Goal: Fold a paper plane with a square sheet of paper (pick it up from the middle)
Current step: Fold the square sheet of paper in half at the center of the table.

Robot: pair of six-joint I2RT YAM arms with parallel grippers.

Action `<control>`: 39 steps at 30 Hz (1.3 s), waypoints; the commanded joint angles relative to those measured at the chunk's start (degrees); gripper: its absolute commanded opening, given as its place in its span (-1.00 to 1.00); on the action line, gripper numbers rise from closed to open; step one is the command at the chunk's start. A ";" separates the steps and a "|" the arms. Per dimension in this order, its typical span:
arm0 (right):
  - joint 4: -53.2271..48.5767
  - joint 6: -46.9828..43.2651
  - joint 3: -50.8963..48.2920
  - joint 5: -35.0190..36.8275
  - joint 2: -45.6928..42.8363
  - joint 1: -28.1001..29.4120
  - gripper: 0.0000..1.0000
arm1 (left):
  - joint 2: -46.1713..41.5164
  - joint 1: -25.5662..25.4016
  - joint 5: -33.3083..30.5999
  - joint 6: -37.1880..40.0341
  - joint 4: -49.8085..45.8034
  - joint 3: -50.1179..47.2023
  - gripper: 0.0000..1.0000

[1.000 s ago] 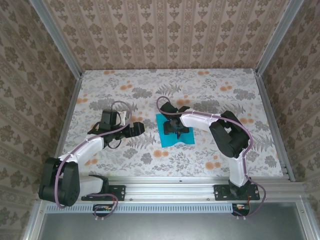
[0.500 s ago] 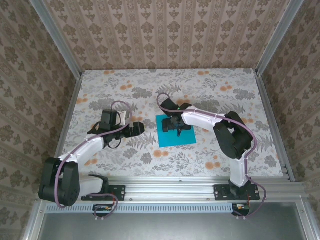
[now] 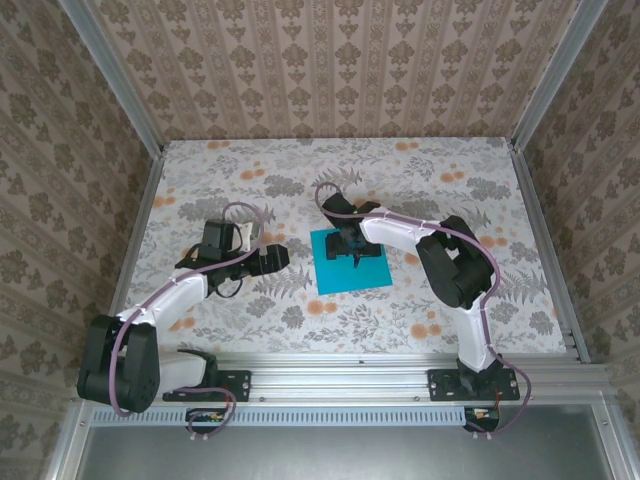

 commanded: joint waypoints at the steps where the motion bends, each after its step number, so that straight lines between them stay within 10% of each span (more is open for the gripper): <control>1: -1.28 0.02 0.73 -1.19 2.57 0.01 0.81 | -0.07 -0.36 0.73 -0.03 -1.17 0.76 1.00; 29: -1.75 -2.28 1.40 4.08 -2.34 2.07 -0.05 | 0.41 -0.52 0.76 -0.08 -1.22 0.82 1.00; 39: 4.04 -0.67 -0.94 -6.88 -8.80 2.38 -0.43 | -2.45 -0.54 0.21 -0.06 -3.83 1.80 1.00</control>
